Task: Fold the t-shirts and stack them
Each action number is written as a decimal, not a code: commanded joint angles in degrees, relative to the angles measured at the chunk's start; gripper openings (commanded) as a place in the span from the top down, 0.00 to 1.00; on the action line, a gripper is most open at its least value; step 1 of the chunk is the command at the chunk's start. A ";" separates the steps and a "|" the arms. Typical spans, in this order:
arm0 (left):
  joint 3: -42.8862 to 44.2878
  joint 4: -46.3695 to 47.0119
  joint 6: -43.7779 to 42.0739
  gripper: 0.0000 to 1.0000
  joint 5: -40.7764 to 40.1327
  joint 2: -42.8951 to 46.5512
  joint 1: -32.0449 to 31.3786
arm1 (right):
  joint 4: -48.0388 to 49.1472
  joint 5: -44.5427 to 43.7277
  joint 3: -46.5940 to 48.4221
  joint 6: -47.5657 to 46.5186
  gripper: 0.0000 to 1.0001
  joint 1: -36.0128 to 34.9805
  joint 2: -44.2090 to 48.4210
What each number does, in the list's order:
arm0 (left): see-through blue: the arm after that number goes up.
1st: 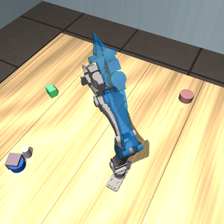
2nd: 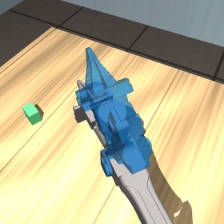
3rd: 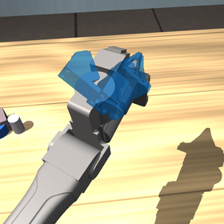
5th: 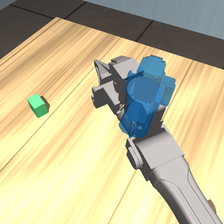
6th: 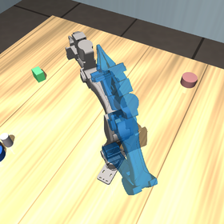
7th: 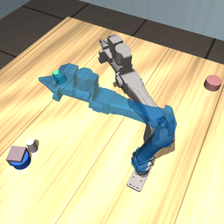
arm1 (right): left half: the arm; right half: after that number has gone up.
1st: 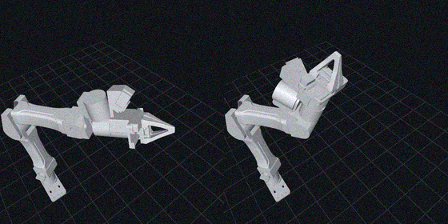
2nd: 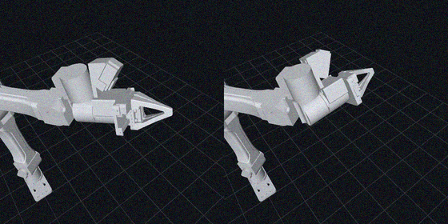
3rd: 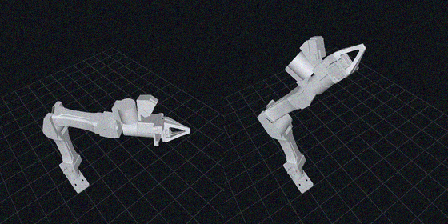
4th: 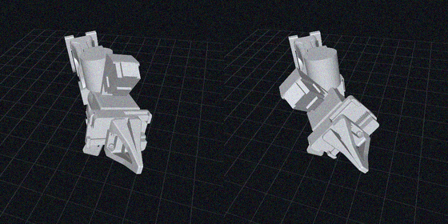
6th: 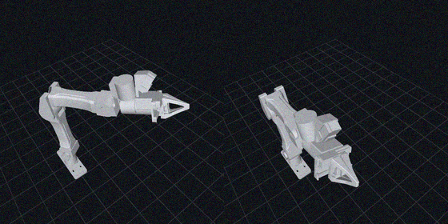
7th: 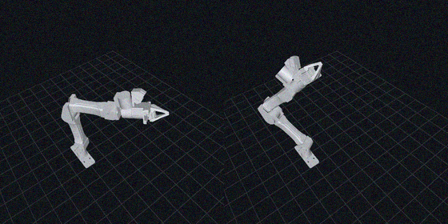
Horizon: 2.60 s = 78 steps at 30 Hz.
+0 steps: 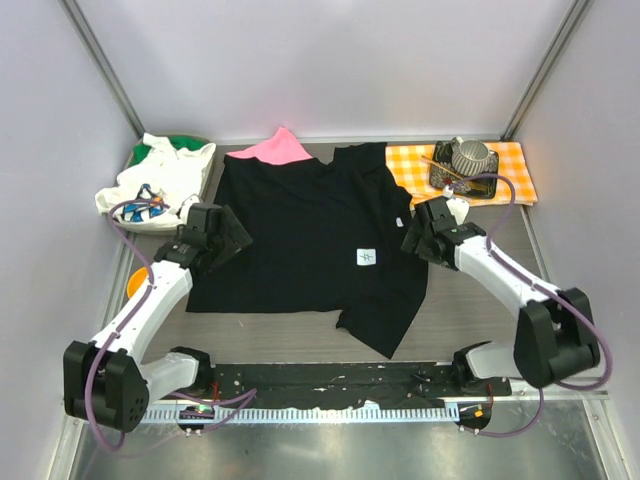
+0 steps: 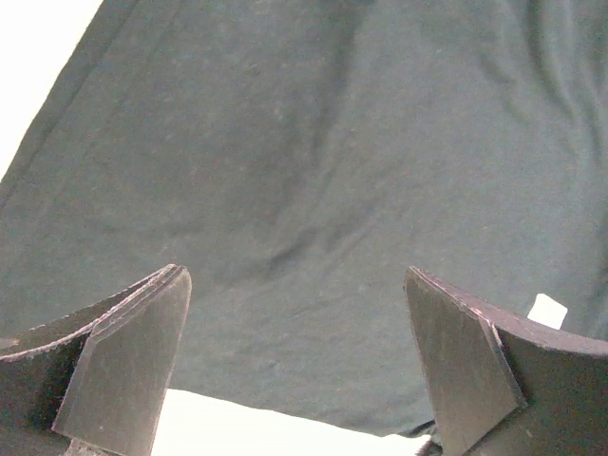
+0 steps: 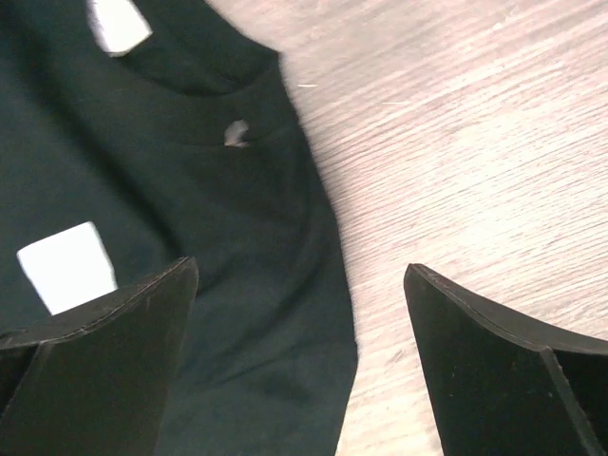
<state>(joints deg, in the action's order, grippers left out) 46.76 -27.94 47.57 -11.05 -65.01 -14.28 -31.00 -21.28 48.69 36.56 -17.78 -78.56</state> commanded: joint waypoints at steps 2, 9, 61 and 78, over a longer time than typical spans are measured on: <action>0.00 -9.92 1.11 0.00 -5.38 0.94 -0.48 | -5.82 2.28 5.02 -2.02 0.04 -10.06 11.75; -5.45 -11.60 5.95 0.01 -5.56 -1.95 -0.48 | -6.08 7.48 -1.57 4.75 0.07 -21.85 21.52; -14.16 -4.22 5.78 0.97 3.05 -9.97 19.21 | -6.87 16.60 -8.60 3.52 0.09 -28.71 31.63; -13.54 -5.89 2.62 1.00 6.30 -0.91 19.21 | -10.66 21.45 -22.05 14.94 0.21 -35.04 32.16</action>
<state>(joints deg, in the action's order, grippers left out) 33.80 -33.85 51.75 -6.66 -67.94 4.91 -41.25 1.15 27.42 47.37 -52.27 -46.81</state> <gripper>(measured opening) 0.017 0.808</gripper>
